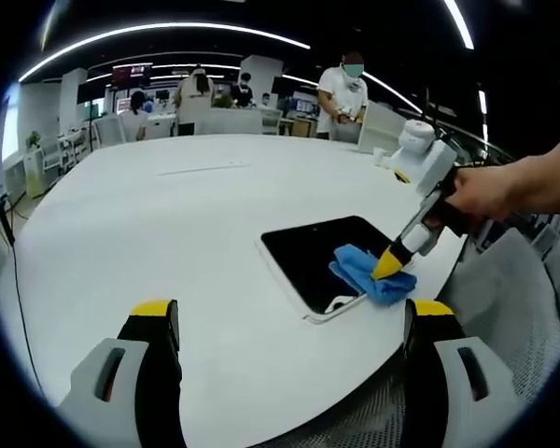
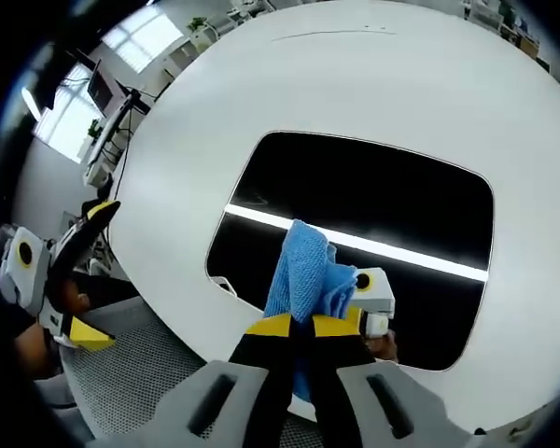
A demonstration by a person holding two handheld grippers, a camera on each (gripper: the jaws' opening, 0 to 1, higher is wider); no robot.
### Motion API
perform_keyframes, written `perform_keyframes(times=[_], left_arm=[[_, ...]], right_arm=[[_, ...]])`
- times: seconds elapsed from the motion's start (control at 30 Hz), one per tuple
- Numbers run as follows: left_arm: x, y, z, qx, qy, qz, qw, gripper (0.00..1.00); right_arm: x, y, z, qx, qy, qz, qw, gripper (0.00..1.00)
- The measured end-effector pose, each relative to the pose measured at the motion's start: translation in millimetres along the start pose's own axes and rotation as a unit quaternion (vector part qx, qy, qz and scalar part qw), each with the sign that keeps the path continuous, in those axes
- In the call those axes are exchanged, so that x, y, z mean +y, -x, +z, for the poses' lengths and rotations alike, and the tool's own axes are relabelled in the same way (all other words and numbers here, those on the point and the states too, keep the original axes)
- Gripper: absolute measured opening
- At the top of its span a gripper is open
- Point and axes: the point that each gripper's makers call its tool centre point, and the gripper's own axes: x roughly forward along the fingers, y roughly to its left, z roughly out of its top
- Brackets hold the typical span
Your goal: Wipe the mirror surface with the cleaning cloth until all visible marks leave the cleaned area.
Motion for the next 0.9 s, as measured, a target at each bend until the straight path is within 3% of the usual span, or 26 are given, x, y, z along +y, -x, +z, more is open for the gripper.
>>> perform_keyframes(times=[0.4, 0.67, 0.9], left_arm=[[1.1, -0.9, -1.9, 0.002, 0.001, -0.001, 1.0000, 0.99], [-9.4, -1.4, -1.6, 0.004, -0.016, -0.026, 0.9995, 0.99], [-10.2, -1.1, -2.8, 0.009, -0.021, -0.029, 0.9993, 0.99]], right_arm=[[-6.2, -3.5, 19.1, -0.002, 0.007, -0.006, 1.0000, 0.00], [-15.1, -6.7, 38.3, -0.011, 0.025, -0.023, 0.9993, 0.00], [-22.7, -6.9, 53.3, -0.010, 0.033, -0.033, 0.9989, 0.00]])
